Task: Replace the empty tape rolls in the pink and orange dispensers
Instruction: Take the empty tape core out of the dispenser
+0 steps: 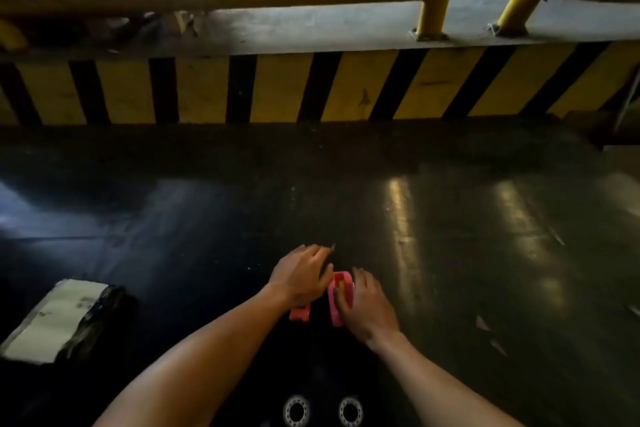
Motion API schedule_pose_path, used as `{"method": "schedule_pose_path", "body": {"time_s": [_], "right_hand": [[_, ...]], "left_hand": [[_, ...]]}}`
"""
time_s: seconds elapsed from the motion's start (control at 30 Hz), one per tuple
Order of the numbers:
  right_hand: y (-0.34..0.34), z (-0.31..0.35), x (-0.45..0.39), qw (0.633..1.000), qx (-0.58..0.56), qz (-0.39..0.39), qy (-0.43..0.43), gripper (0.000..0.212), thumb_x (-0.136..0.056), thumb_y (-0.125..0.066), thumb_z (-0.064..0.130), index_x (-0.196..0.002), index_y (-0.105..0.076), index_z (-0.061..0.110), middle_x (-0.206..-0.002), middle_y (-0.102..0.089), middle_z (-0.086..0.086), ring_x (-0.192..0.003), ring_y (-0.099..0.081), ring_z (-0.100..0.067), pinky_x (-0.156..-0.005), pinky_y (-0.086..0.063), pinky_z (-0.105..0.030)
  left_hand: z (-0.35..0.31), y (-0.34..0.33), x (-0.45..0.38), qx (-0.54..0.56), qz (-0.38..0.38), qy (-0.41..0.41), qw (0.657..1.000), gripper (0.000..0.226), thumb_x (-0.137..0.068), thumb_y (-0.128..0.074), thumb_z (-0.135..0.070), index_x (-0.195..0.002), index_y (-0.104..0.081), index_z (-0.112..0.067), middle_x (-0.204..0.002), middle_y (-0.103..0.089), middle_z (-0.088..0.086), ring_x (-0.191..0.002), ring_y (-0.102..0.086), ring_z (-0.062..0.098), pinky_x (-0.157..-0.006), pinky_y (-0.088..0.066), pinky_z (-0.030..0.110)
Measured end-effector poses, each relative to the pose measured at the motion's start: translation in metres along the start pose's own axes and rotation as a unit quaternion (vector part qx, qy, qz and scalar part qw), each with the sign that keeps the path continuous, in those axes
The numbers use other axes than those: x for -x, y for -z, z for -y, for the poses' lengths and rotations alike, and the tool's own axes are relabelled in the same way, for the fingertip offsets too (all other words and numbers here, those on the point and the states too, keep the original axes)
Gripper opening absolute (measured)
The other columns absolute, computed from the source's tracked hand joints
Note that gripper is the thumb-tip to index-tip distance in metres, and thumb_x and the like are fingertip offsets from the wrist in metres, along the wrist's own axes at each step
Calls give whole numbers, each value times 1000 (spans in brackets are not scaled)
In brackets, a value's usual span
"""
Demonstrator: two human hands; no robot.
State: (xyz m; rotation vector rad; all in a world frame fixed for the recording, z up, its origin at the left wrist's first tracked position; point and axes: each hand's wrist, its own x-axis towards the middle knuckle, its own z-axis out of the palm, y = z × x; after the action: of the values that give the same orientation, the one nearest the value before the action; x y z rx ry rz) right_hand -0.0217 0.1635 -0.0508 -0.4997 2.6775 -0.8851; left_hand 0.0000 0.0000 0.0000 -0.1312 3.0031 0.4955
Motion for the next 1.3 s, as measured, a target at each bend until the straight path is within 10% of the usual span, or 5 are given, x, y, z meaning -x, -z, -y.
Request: {"method": "schedule_pose_path", "body": {"time_s": [0.37,0.97,1.3], "right_hand": [[-35,-28,10,1000,15,4,-5,72,-88,-56,56,-146,-34,20,-134,-55,-2,-117,-53,-21,-96,-48,-34],[7,-89,24,960,69,152,226,62,-90,-63,20,-147,-40,16,-137,-53,-6,-125,-50,-21,-110,-39,-33],[-10,-59,31,960,143,-15,242,25,-90,-66,32,-112,-72,23,-103,-66,1,-98,-59,-19,-81,-38,-32]], "left_hand": [[1,-35,-16,26,133,-10,991,43,-99,-49,-35,-140,-49,-25,-144,-53,0,-125,-57,18,-104,-49,43],[-3,-81,71,-119,111,-88,983,63,-95,-46,-34,-152,-28,-16,-134,-52,9,-122,-48,26,-108,-40,42],[-1,-84,70,-112,71,-71,989,61,-98,-45,-51,-152,-35,-24,-140,-49,6,-140,-35,29,-112,-34,49]]}}
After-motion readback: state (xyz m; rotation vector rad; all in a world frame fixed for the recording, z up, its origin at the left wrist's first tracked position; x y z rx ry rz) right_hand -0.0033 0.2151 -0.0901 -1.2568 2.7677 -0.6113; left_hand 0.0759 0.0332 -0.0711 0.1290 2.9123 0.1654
